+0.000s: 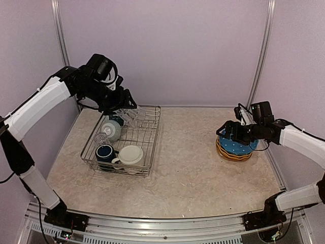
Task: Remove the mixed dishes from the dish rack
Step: Pass from the left arm to the right, then place the cup at the center of the board, then grab the cup from the dish rack.
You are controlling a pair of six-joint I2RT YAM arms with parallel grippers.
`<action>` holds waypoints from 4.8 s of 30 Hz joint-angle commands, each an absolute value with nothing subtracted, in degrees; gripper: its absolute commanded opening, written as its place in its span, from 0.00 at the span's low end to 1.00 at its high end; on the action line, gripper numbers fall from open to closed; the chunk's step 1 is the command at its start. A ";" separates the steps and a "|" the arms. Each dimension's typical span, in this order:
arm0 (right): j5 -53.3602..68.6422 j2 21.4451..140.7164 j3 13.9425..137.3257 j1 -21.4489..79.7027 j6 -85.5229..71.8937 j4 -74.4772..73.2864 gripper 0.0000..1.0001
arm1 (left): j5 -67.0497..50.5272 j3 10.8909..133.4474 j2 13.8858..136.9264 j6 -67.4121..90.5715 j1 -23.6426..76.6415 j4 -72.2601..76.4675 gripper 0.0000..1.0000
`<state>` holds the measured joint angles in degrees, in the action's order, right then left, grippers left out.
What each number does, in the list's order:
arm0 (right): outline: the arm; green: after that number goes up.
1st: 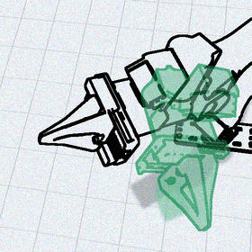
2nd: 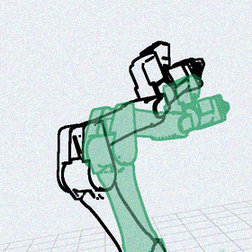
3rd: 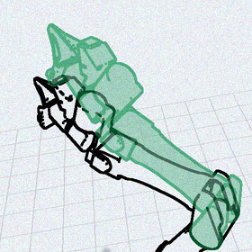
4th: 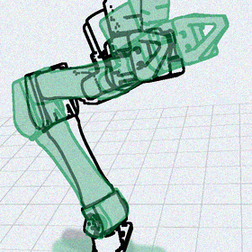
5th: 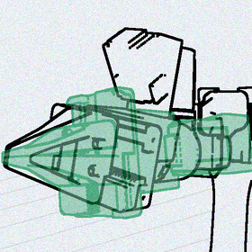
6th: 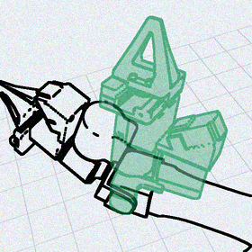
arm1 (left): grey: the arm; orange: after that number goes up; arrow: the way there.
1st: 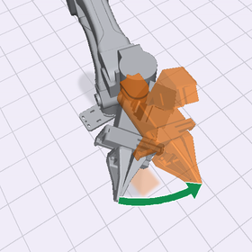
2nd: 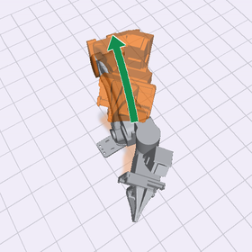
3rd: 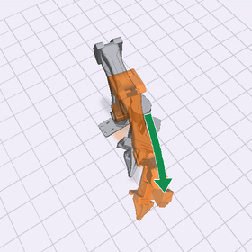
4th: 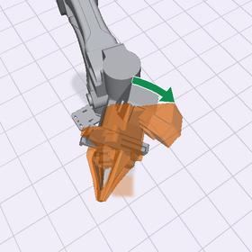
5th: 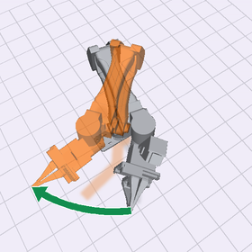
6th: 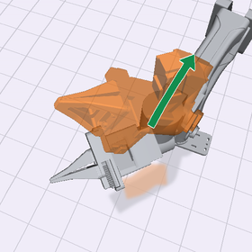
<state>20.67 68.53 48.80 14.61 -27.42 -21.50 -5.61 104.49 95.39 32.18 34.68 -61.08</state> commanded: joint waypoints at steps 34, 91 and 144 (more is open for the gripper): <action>30.28 82.85 47.35 42.87 -59.43 48.46 0.48 | -47.56 72.71 93.86 70.21 38.84 17.55 0.21; -16.13 69.06 45.13 40.41 -50.22 -50.19 0.00 | -18.45 74.70 73.38 35.24 25.58 -35.57 0.99; -15.27 45.05 44.60 40.41 -41.02 -24.44 1.00 | 12.59 77.65 100.40 32.05 20.95 -48.23 0.84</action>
